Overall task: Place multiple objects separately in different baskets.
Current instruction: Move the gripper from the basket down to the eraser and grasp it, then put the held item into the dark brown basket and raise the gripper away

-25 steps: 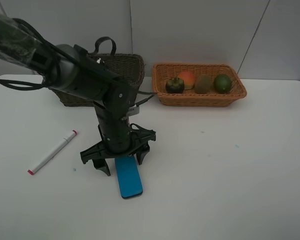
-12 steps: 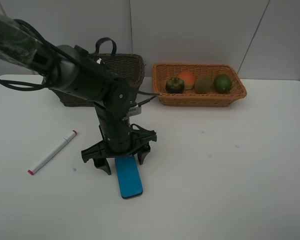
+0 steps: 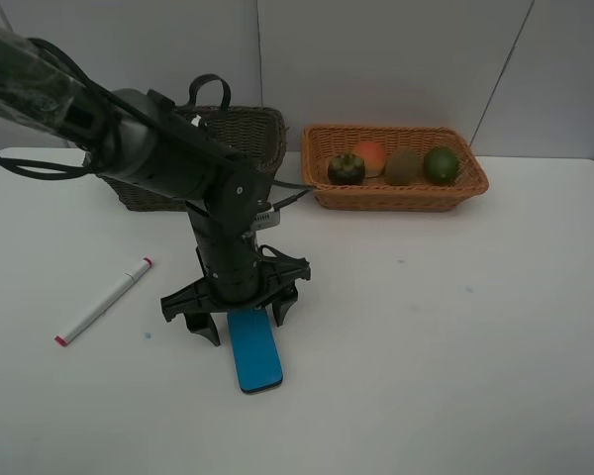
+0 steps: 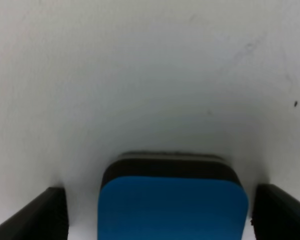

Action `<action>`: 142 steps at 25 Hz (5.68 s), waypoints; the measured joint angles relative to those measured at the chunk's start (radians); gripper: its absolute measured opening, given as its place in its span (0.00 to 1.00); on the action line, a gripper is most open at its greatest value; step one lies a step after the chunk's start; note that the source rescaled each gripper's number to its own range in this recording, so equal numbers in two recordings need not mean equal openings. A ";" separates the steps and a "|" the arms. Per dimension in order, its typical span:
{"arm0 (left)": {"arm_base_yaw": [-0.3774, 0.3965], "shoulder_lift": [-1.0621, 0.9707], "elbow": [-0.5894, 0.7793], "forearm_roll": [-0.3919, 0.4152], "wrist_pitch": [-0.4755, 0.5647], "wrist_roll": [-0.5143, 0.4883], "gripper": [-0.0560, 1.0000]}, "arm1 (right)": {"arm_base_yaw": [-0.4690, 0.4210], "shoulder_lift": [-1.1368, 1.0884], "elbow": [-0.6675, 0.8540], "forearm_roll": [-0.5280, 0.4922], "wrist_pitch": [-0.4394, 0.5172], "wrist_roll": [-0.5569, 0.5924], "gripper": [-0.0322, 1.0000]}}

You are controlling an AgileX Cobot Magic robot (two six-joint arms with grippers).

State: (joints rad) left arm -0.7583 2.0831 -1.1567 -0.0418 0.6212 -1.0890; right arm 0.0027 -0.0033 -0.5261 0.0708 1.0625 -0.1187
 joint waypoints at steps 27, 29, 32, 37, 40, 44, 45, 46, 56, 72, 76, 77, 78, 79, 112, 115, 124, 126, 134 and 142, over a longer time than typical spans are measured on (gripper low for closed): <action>0.000 0.000 0.000 -0.007 -0.016 0.002 0.87 | 0.000 0.000 0.000 0.000 0.000 0.000 0.99; 0.000 0.000 0.000 -0.011 -0.026 0.002 0.77 | 0.000 0.000 0.000 0.000 0.000 0.000 0.99; 0.000 0.000 0.000 -0.014 -0.029 0.002 0.59 | 0.000 0.000 0.000 0.000 0.000 0.000 0.99; 0.000 0.000 0.000 -0.015 -0.030 0.002 0.59 | 0.000 0.000 0.000 0.000 0.000 0.000 0.99; 0.000 0.000 0.000 -0.017 -0.032 0.002 0.59 | 0.000 0.000 0.000 0.000 0.000 0.000 0.99; 0.000 0.000 0.000 -0.021 -0.036 -0.001 0.59 | 0.000 0.000 0.000 0.000 0.000 0.000 0.99; 0.000 0.000 0.000 -0.024 -0.036 -0.001 0.59 | 0.000 0.000 0.000 0.000 0.000 0.000 0.99; 0.000 0.000 0.000 -0.026 -0.038 -0.001 0.59 | 0.000 0.000 0.000 0.000 0.000 0.000 0.99; 0.000 0.000 0.000 -0.045 -0.030 0.000 0.59 | 0.000 0.000 0.000 0.000 0.000 0.000 0.99; 0.004 -0.108 -0.043 0.035 0.013 0.003 0.59 | 0.000 0.000 0.000 0.000 0.000 0.000 0.99; 0.025 -0.132 -0.109 0.088 0.071 0.003 0.59 | 0.000 0.000 0.000 0.000 0.000 0.000 0.99; 0.033 -0.136 -0.125 0.107 0.086 0.003 0.59 | 0.000 0.000 0.000 0.000 0.000 0.000 0.99; 0.043 -0.138 -0.145 0.122 0.103 0.003 0.59 | 0.000 0.000 0.000 0.000 0.000 0.000 0.99; 0.050 -0.138 -0.168 0.140 0.115 0.003 0.59 | 0.000 0.000 0.000 0.000 0.000 0.000 0.99; 0.377 -0.063 -0.495 0.664 -0.204 0.358 0.59 | 0.000 0.000 0.000 0.000 0.000 0.000 0.99; 0.399 -0.032 -0.495 0.677 -0.242 0.388 0.59 | 0.000 0.000 0.000 0.000 0.000 0.000 0.99; 0.408 0.028 -0.495 0.690 -0.298 0.417 0.59 | 0.000 0.000 0.000 0.000 0.000 0.000 0.99; 0.408 0.028 -0.495 0.696 -0.298 0.418 0.59 | 0.000 0.000 0.000 0.000 0.000 0.000 0.99; 0.408 0.028 -0.495 0.737 -0.290 0.423 0.59 | 0.000 0.000 0.000 0.000 0.000 0.000 0.99; 0.408 0.028 -0.492 0.742 -0.293 0.447 0.61 | 0.000 0.000 0.000 0.000 0.000 0.000 0.99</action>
State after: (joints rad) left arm -0.3500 2.1111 -1.6490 0.6998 0.3277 -0.6422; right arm 0.0027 -0.0033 -0.5261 0.0708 1.0625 -0.1187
